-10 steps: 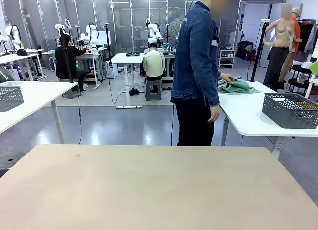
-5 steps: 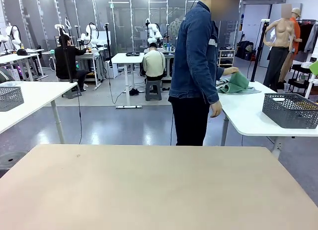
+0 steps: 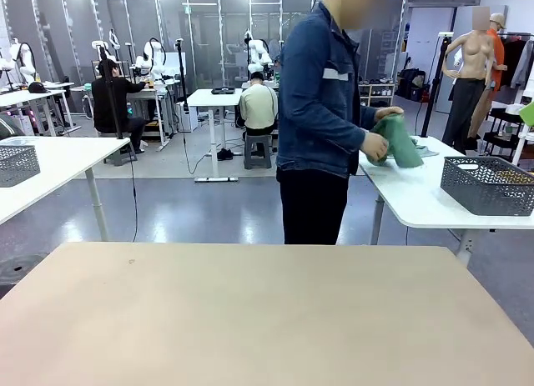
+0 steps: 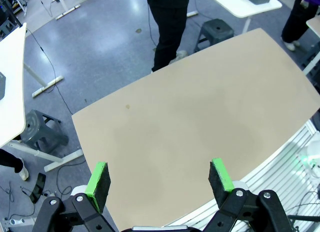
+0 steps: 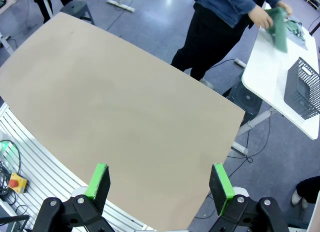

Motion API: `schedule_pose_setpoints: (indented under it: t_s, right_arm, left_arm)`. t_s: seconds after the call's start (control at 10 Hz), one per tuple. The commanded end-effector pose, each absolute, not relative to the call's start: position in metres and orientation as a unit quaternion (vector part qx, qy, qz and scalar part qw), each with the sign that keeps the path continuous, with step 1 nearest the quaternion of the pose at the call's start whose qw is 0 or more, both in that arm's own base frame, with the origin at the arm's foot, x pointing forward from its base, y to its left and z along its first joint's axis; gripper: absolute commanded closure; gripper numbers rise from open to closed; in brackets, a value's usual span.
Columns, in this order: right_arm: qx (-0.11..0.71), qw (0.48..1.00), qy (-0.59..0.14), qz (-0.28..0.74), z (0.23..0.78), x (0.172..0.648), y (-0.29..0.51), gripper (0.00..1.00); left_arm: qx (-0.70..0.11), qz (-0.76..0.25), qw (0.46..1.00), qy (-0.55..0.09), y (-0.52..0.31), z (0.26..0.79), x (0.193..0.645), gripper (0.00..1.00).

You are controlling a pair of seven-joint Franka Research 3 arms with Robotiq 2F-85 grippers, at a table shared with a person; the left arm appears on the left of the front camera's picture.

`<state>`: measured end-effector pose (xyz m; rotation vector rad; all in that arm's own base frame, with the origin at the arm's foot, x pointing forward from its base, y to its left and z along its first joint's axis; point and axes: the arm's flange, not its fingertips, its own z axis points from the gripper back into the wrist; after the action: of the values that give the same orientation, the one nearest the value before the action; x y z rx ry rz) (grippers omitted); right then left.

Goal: Fold the towels and place them in the basket.
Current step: When a person lays out a Towel with hook on the table, fold it in half twice.

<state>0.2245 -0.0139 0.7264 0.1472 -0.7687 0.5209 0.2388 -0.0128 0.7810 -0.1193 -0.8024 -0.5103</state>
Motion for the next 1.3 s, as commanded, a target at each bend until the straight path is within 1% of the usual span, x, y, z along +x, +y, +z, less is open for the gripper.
schedule_pose_setpoints:
  t_s: [0.0, 1.2]
  right_arm:
    - [0.071, 0.892, -0.37, 0.252, 0.7265, 0.2255, -0.0132, 0.0]
    - [0.071, 0.892, -0.37, 0.252, 0.7265, 0.2255, -0.0132, 0.0]
  left_arm:
    - [-0.059, -0.25, 0.886, -0.386, -0.0132, 0.7821, 0.2393, 0.0]
    - [-0.059, -0.25, 0.886, -0.386, -0.0132, 0.7821, 0.2393, 0.0]
